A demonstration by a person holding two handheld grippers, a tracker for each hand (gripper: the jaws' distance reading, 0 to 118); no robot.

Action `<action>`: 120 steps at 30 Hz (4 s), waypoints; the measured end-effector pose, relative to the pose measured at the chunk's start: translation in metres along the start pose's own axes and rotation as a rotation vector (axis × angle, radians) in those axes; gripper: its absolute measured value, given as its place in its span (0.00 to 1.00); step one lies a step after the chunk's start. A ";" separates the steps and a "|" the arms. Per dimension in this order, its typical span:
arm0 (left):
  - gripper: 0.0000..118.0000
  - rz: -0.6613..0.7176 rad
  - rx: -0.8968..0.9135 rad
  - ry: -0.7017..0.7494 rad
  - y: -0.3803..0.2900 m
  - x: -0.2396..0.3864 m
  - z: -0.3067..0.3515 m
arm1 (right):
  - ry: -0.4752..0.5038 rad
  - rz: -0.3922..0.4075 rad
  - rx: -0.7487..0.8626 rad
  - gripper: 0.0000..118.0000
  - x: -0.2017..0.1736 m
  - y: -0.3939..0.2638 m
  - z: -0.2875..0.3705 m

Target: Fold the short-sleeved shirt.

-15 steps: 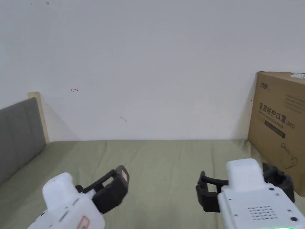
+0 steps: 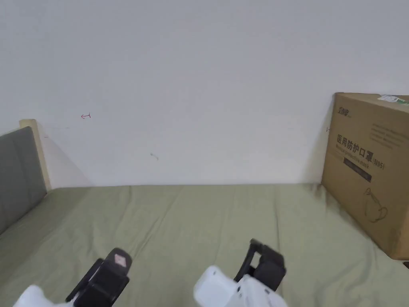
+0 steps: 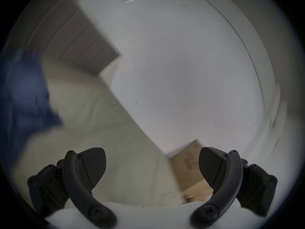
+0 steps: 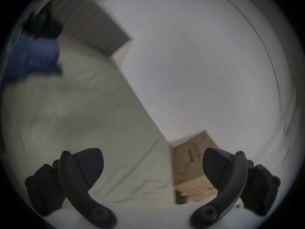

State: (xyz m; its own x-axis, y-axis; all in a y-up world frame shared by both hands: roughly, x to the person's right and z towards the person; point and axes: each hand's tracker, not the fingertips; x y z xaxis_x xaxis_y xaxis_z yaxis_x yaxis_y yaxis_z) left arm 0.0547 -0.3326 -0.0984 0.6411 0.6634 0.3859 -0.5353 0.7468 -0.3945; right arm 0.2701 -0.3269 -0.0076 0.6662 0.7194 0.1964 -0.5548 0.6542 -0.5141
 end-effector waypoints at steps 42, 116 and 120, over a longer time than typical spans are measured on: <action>0.00 -0.639 -0.012 0.107 -0.004 0.072 0.002 | -0.136 -0.858 0.124 0.01 0.079 -0.073 0.041; 0.08 -0.049 -0.554 0.721 0.069 -0.311 -0.026 | 0.615 -0.800 -0.137 0.01 -0.096 0.009 -0.080; 0.08 -0.121 -0.556 0.631 0.071 -0.249 -0.035 | 0.548 -0.869 -0.118 0.01 -0.066 -0.001 -0.076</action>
State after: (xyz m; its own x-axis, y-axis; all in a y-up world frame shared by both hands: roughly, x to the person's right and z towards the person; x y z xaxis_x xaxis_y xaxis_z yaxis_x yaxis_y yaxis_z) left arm -0.1240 -0.4458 -0.2515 0.9516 0.3065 -0.0205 -0.2009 0.5705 -0.7964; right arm 0.2641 -0.3927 -0.0834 0.9655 -0.2151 0.1466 0.2590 0.8489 -0.4608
